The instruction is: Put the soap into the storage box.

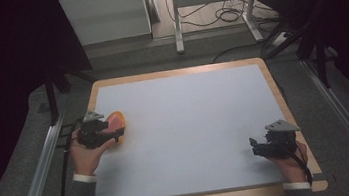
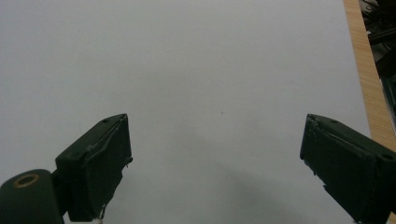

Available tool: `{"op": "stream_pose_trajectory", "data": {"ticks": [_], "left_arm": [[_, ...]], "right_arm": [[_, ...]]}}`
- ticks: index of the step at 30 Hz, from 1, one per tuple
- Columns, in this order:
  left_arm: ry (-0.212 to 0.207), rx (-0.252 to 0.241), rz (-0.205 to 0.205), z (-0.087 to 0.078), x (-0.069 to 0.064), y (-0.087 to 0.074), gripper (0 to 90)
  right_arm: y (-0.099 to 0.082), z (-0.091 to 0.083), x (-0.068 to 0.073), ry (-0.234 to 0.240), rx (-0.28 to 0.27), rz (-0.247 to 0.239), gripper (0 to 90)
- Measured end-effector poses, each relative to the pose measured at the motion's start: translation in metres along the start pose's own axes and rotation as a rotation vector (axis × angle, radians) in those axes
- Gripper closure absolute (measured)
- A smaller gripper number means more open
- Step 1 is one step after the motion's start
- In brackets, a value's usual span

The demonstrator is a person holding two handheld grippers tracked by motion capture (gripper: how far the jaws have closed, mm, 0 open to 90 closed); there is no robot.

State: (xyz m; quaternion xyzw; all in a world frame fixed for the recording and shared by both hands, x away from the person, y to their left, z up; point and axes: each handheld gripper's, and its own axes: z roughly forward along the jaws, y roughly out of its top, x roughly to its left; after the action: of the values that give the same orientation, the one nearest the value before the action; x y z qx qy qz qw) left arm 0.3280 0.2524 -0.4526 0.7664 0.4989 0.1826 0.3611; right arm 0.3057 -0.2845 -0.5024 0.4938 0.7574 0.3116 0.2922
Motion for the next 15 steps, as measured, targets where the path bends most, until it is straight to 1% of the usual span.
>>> {"op": "stream_pose_trajectory", "data": {"ticks": [3, 5, 7, 9, 11, 15], "left_arm": [[-0.017, -0.002, 0.001, -0.001, -0.006, -0.011, 32.5], [-0.03, -0.013, -0.007, -0.001, -0.008, -0.017, 32.4], [-0.05, -0.013, -0.008, -0.001, -0.01, -0.024, 32.2], [-0.073, -0.025, -0.01, -0.001, -0.012, -0.031, 31.9], [-0.098, -0.015, -0.016, 0.001, -0.013, -0.038, 31.2], [-0.116, 0.003, -0.015, 0.004, -0.014, -0.052, 30.6]], "right_arm": [[0.001, 0.0, 0.002, 0.003, 0.0, -0.001, 8.6], [0.001, 0.0, 0.002, 0.005, -0.002, -0.005, 8.6], [0.001, 0.0, 0.003, 0.007, -0.001, -0.005, 8.6], [0.001, -0.001, 0.003, 0.006, 0.0, -0.005, 8.6], [0.002, -0.001, 0.003, 0.004, -0.003, -0.004, 8.6], [0.002, -0.002, 0.004, 0.006, -0.007, -0.009, 8.6]]}}
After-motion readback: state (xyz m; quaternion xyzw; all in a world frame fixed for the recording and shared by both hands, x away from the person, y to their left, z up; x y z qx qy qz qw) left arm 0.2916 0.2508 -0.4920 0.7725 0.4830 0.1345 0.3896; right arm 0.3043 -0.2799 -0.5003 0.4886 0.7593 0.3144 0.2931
